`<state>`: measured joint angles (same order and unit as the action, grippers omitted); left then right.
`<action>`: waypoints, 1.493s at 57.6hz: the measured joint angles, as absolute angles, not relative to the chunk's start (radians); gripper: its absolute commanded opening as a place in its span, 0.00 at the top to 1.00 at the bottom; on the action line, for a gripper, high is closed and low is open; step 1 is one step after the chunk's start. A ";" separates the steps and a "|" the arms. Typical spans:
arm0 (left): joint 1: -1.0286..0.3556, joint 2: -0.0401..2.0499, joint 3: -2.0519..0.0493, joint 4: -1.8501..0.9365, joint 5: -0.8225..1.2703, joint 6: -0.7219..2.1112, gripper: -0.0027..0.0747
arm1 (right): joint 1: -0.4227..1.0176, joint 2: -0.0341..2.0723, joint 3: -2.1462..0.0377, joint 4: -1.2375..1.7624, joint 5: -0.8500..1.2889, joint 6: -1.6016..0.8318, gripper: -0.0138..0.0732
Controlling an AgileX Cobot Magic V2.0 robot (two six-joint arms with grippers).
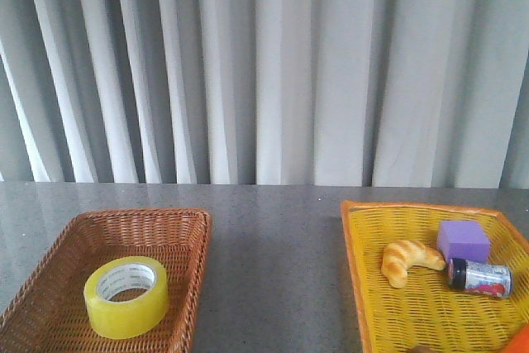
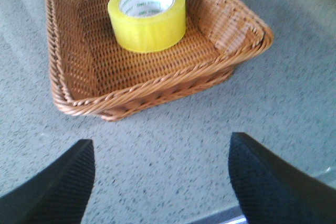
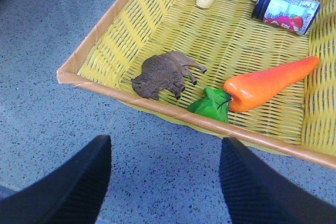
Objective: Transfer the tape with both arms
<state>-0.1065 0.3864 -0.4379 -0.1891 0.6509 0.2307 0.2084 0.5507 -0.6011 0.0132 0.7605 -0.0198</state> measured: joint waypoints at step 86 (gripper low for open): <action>-0.106 0.349 -0.377 -0.208 0.545 0.218 0.97 | 0.208 0.551 -0.601 0.012 0.760 -0.020 0.85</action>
